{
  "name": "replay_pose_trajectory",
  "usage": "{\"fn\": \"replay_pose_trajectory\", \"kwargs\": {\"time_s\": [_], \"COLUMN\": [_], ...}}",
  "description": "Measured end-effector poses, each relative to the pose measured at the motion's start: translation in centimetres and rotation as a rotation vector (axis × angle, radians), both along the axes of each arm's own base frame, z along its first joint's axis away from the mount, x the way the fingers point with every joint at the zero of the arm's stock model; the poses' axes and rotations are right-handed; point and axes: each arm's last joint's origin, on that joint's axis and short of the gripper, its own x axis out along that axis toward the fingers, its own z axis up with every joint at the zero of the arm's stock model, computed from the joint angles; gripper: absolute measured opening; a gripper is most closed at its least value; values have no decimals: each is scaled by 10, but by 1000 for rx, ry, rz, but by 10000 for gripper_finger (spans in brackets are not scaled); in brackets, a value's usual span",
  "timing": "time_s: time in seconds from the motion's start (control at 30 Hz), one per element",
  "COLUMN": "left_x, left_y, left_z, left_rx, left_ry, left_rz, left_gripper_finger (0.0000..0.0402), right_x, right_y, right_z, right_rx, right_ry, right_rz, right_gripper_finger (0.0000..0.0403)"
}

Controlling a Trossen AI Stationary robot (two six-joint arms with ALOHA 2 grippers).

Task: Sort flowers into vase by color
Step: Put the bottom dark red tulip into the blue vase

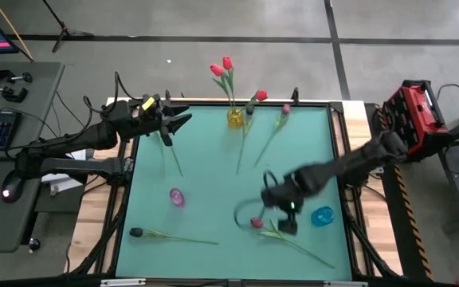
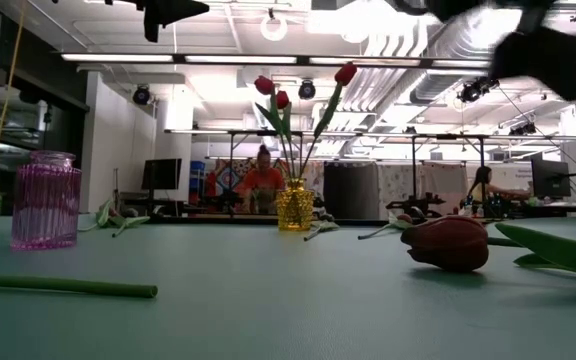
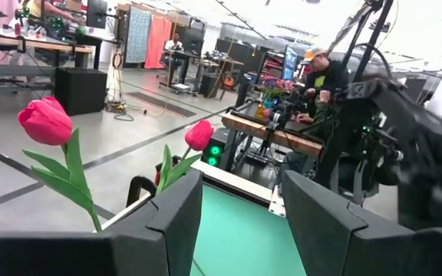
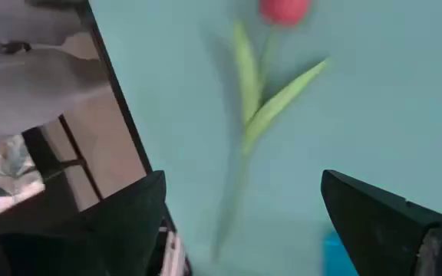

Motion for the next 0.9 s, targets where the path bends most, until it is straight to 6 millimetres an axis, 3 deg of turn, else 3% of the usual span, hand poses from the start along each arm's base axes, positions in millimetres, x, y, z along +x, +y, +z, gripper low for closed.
{"fn": "replay_pose_trajectory", "kwargs": {"time_s": [0.13, 0.4, 0.9], "left_x": [0, 0, 0], "left_y": [0, 0, 0], "left_z": [0, 0, 0], "left_rx": [0, 0, -1], "left_ry": [0, 0, 3], "left_rz": [0, 0, 0], "left_gripper_finger": [170, 170, 170], "right_x": [-10, -17, -3], "right_y": [21, 31, 44], "right_z": [-31, -54, -107], "right_rx": [-22, -110, -172], "right_ry": [-21, -95, -37], "right_rz": [-86, -183, -97], "right_gripper_finger": [308, 266, 259]}}
